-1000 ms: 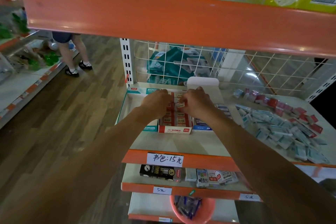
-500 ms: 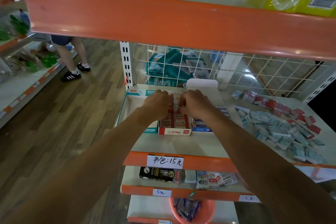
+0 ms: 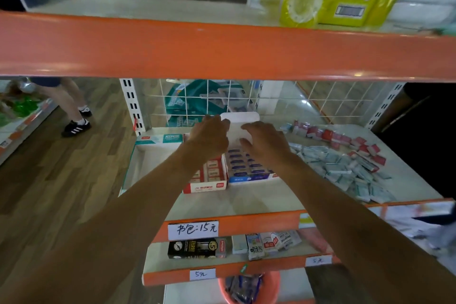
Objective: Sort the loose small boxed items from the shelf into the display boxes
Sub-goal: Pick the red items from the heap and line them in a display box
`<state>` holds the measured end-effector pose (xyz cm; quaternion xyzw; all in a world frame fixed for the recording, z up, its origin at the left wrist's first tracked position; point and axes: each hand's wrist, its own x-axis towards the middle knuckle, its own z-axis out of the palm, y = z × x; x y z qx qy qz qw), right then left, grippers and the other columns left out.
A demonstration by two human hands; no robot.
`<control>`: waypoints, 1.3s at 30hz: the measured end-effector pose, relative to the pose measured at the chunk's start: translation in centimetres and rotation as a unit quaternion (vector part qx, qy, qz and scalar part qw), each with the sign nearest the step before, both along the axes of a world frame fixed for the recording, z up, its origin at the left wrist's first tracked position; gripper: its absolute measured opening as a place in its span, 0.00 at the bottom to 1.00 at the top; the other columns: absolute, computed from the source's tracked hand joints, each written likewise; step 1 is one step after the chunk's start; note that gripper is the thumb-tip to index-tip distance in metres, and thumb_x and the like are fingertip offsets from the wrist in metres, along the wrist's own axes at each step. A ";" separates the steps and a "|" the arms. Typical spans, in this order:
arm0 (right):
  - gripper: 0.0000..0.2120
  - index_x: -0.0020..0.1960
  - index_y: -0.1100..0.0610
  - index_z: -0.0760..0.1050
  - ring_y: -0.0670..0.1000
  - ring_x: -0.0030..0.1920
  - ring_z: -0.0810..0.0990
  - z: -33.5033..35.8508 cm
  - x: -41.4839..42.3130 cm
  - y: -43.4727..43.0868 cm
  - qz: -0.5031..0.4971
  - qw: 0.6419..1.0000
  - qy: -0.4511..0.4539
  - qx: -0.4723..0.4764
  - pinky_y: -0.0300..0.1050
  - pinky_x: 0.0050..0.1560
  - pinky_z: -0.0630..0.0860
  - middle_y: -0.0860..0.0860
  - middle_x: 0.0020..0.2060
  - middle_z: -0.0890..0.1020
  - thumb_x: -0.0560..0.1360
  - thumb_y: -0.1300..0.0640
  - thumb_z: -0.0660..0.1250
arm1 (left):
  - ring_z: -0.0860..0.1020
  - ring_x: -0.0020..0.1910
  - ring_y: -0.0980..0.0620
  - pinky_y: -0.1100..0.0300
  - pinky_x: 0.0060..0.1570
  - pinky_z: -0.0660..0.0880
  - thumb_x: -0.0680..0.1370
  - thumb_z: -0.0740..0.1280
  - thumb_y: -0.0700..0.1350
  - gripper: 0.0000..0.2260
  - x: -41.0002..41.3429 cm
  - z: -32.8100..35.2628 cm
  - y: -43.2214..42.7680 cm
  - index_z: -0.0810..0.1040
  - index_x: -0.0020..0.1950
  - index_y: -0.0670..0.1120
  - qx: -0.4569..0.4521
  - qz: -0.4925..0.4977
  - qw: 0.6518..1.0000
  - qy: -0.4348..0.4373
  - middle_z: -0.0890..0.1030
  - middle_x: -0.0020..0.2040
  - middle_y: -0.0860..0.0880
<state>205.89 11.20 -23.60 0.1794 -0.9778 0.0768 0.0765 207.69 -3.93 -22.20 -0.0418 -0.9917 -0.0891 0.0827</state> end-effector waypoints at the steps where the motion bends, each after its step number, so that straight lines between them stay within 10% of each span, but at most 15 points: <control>1: 0.20 0.69 0.49 0.70 0.55 0.64 0.74 0.1 -0.1 1.1 -0.009 1.000 0.001 0.006 0.56 0.63 0.72 0.51 0.66 0.75 0.79 0.44 0.61 | 0.74 0.58 0.46 0.51 0.56 0.75 0.78 0.64 0.44 0.15 -0.3 0.3 1.0 0.73 0.65 0.46 -0.003 -0.008 1.000 0.002 0.75 0.60 0.45; 39: 0.18 0.67 0.50 0.71 0.59 0.61 0.74 -2.6 -2.4 32.6 -0.235 0.967 -0.067 -0.069 0.55 0.60 0.74 0.55 0.61 0.77 0.79 0.50 0.58 | 0.71 0.59 0.44 0.50 0.52 0.72 0.77 0.62 0.41 0.17 -7.2 -1.2 30.8 0.70 0.66 0.44 -0.042 -0.208 0.977 -0.002 0.74 0.60 0.44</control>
